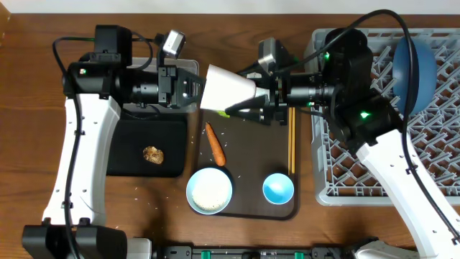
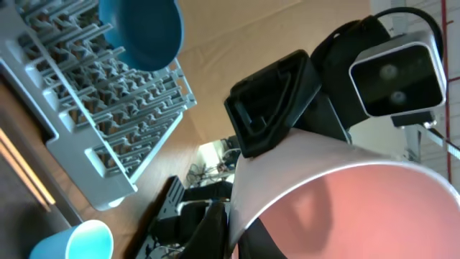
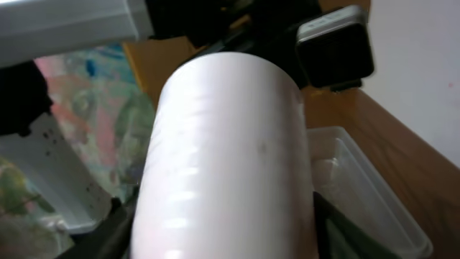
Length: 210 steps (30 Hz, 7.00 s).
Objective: Sort waste into correct bins and load items into the dishwasher rack
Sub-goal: 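Hand the pink cup to the right gripper and set it in the rack, then grasp the light-blue cup with the left gripper and lift it, then hand the light-blue cup to the right gripper and place it in the rack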
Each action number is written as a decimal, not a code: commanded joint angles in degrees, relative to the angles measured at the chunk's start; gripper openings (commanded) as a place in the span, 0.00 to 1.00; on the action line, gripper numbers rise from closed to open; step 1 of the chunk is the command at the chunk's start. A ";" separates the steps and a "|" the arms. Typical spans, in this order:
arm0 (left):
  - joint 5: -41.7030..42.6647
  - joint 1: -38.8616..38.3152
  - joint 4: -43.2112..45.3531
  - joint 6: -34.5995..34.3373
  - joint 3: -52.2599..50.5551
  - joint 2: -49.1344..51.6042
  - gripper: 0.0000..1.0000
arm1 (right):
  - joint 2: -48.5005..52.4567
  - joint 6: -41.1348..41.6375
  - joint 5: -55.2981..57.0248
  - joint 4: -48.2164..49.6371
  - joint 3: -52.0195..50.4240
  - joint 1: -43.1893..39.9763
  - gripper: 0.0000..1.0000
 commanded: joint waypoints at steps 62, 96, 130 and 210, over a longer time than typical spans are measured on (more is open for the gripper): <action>-43.54 -5.75 -7.04 3.63 0.74 -0.74 0.86 | 1.22 11.28 51.17 -58.82 6.25 -50.25 0.87; -83.69 -56.94 3.37 6.51 -6.29 21.70 0.34 | -6.38 16.24 44.26 -50.45 6.62 -48.76 0.96; 1.14 6.14 -2.34 -0.48 5.60 -4.24 0.06 | -6.38 -2.67 0.96 -33.48 6.62 -17.44 0.98; -22.25 -0.76 -2.78 -1.25 5.60 -4.63 0.69 | 8.70 20.87 68.83 -64.13 6.62 -64.19 0.56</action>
